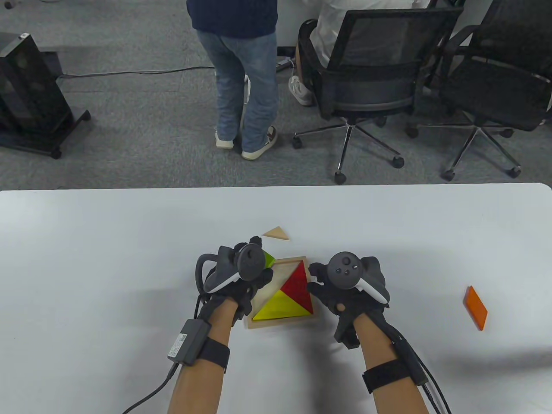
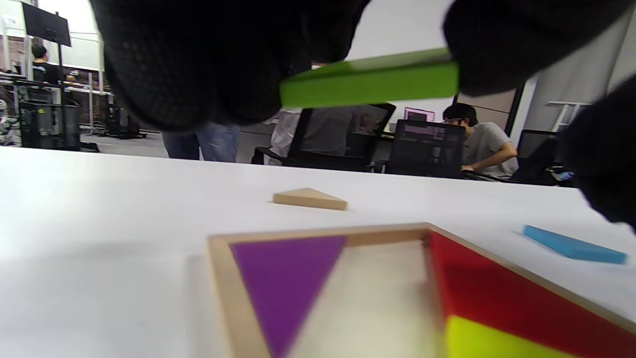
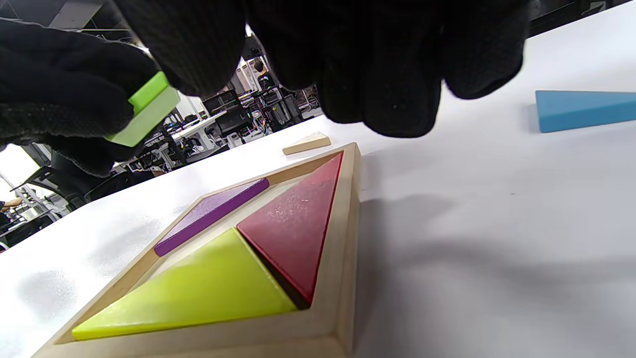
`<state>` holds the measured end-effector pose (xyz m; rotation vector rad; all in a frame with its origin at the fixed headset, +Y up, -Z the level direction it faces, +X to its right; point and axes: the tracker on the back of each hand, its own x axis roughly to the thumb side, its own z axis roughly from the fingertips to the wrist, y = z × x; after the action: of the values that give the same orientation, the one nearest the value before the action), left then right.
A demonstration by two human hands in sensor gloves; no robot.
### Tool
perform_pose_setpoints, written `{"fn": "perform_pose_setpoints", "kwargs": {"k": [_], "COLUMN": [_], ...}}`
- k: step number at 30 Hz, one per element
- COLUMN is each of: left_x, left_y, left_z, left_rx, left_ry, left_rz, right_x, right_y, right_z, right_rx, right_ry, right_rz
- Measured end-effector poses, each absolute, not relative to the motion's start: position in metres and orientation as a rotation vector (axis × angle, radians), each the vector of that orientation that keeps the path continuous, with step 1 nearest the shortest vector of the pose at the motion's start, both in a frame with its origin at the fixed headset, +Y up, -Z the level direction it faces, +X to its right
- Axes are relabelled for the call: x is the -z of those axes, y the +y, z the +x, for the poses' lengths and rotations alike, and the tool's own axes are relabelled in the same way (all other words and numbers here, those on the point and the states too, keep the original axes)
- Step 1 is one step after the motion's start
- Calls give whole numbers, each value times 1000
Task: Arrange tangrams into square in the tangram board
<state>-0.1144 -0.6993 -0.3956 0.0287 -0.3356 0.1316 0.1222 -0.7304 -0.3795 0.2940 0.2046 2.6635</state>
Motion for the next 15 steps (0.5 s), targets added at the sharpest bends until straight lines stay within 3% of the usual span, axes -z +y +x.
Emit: {"fn": "perform_pose_setpoints", "kwargs": {"k": [15], "left_x": [386], "left_y": [-737], "left_z": [-87], "left_rx": [35], "left_ry": [-361], "left_rz": [-25], "right_x": [378], "right_y": [-730], "right_z": [120], "right_rx": [-2681], "right_ry": [211], "right_rz": [302]}}
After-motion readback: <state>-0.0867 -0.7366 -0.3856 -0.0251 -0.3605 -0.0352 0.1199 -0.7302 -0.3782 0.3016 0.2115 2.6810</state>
